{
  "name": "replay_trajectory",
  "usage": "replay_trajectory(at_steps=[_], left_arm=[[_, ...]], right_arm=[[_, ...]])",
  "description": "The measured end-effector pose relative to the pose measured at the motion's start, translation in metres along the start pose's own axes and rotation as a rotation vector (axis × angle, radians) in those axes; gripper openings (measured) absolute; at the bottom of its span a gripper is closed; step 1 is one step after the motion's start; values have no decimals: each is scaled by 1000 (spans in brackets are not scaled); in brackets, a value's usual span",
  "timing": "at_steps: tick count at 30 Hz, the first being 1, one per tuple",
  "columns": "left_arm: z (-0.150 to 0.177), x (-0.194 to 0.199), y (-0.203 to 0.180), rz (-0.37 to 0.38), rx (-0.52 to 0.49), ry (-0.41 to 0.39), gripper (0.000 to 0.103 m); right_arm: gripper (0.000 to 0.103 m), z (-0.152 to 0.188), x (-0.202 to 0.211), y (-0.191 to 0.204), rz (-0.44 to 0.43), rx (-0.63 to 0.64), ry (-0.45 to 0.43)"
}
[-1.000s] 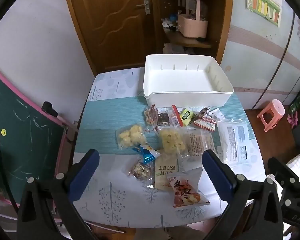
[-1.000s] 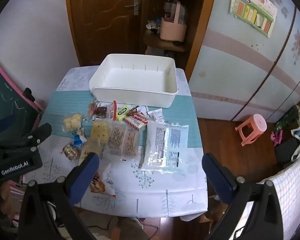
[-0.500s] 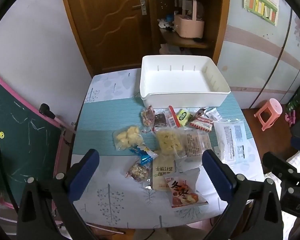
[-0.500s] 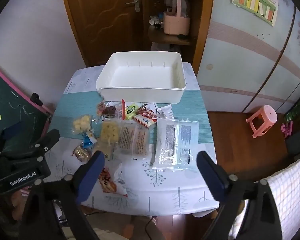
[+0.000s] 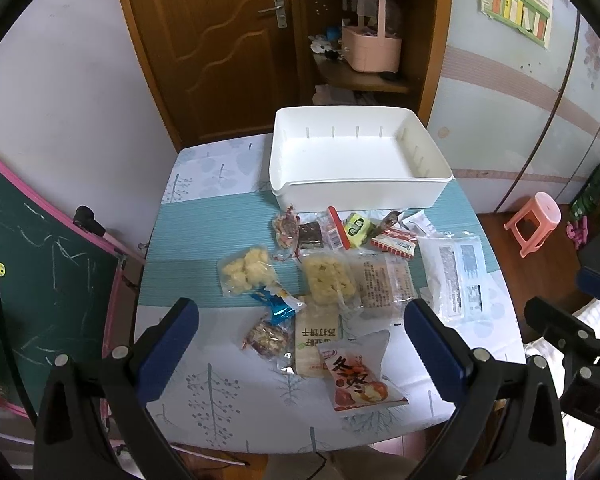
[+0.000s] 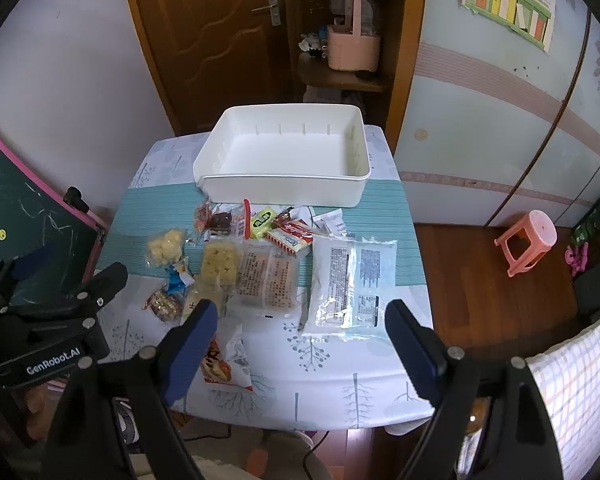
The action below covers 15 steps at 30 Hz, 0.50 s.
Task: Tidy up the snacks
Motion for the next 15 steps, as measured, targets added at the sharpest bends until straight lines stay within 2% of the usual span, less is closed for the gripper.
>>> replay_trajectory(at_steps=[15], left_arm=[[3,5,-17,29,-49,-17,102]], right_arm=[[86,4,-7,-15,-18,-27,30]])
Point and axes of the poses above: each gripper's, at about its wrist camera, not at the fingertips, and x roughly against the way its jaws point, y to its left, z to its underside, the point moved 2 cm from there along -x, roughly the way its jaws point, and after that the axes turned 11 degrees about y, right-handed, at the moved point
